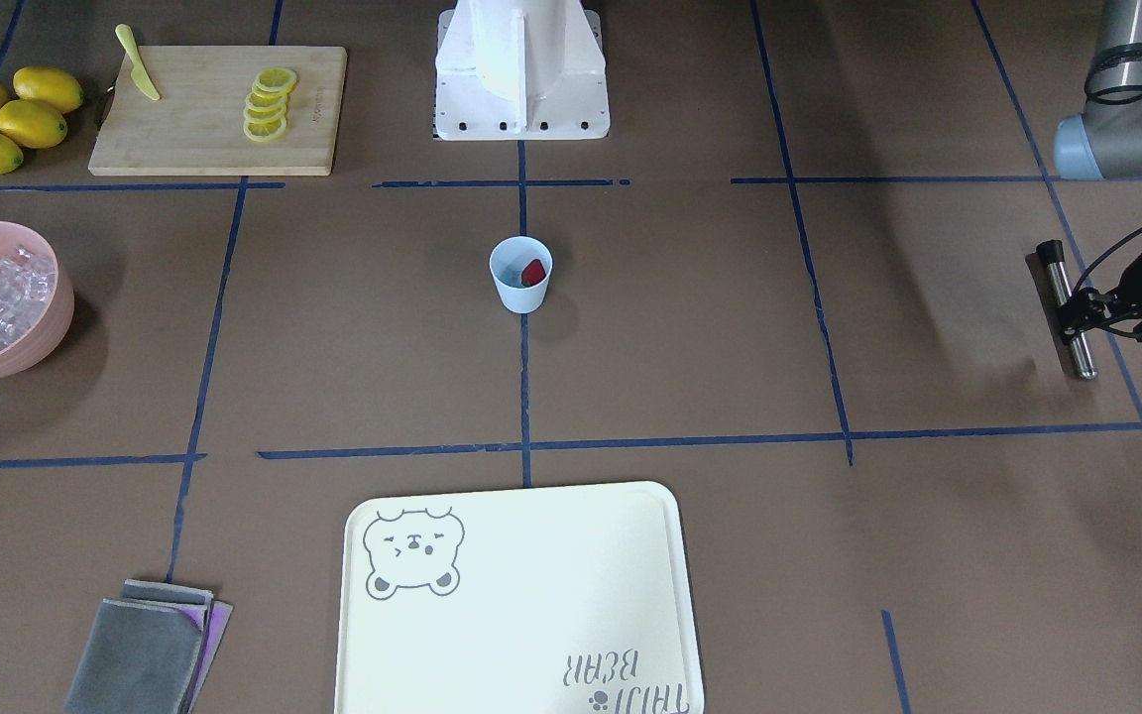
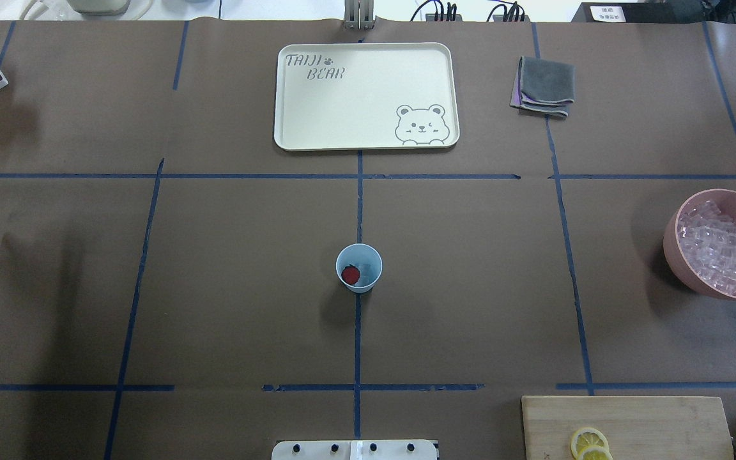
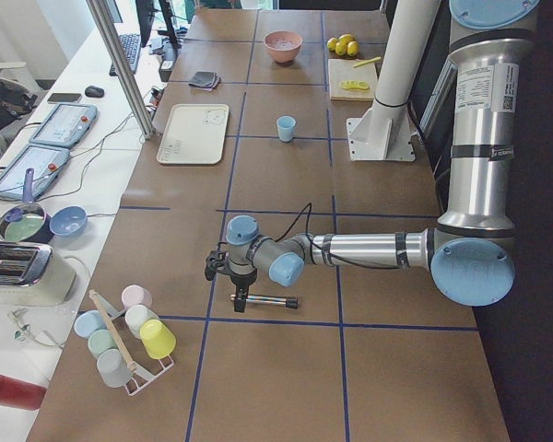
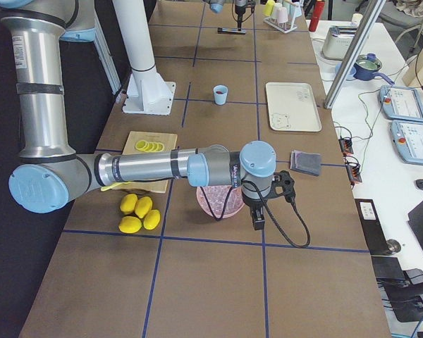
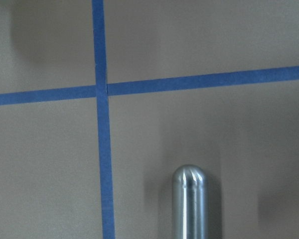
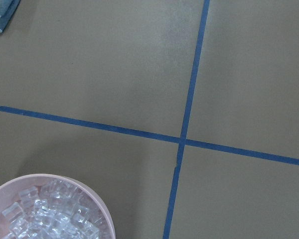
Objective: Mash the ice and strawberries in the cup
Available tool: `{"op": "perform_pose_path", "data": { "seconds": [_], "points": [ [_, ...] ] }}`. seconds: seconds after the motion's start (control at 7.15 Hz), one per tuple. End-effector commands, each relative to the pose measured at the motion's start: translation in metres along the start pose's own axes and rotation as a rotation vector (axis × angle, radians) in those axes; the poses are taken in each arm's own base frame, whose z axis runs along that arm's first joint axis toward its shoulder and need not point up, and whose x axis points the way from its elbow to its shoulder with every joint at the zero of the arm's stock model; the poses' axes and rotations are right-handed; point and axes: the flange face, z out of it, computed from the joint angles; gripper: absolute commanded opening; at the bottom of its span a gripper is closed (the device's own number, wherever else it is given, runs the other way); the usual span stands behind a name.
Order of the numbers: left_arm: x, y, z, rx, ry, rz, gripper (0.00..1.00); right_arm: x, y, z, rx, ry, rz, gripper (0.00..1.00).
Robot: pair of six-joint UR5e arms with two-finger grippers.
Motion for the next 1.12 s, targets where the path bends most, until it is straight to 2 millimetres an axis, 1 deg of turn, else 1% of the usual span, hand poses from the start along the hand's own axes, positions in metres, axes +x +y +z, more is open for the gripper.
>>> {"op": "perform_pose_path", "data": {
  "seconds": [0.0, 0.14, 0.28, 0.42, 0.56, 0.7, 0.84, 0.98],
  "points": [
    [0.014, -0.004, -0.041, -0.043, 0.097, 0.001, 1.0, -0.001, -0.002, 0.0, 0.001, -0.01, 0.004, 0.99],
    [-0.011, -0.011, -0.078, -0.061, 0.066, 0.046, 1.0, -0.001, -0.002, 0.0, 0.001, -0.009, -0.002, 0.99],
    [-0.034, -0.021, -0.114, -0.08, 0.044, 0.108, 1.0, 0.001, 0.002, 0.002, -0.003, -0.008, -0.006, 0.99],
    [-0.059, -0.022, -0.13, -0.075, 0.037, 0.131, 1.0, 0.004, 0.006, 0.005, -0.01, -0.004, 0.0, 0.99],
    [-0.087, -0.019, -0.144, -0.072, 0.049, 0.108, 1.0, 0.009, 0.009, 0.009, -0.02, -0.002, 0.013, 0.99],
    [-0.105, -0.013, -0.156, -0.078, 0.096, 0.091, 1.0, 0.013, 0.014, 0.012, -0.026, 0.007, 0.02, 0.99],
    [-0.121, -0.009, -0.158, -0.077, 0.102, 0.057, 1.0, 0.014, 0.022, 0.013, -0.031, 0.008, 0.031, 0.99],
    [-0.154, 0.002, -0.143, -0.102, 0.106, 0.001, 1.0, 0.018, 0.024, 0.017, -0.04, 0.007, 0.044, 0.99]
  ]
}}
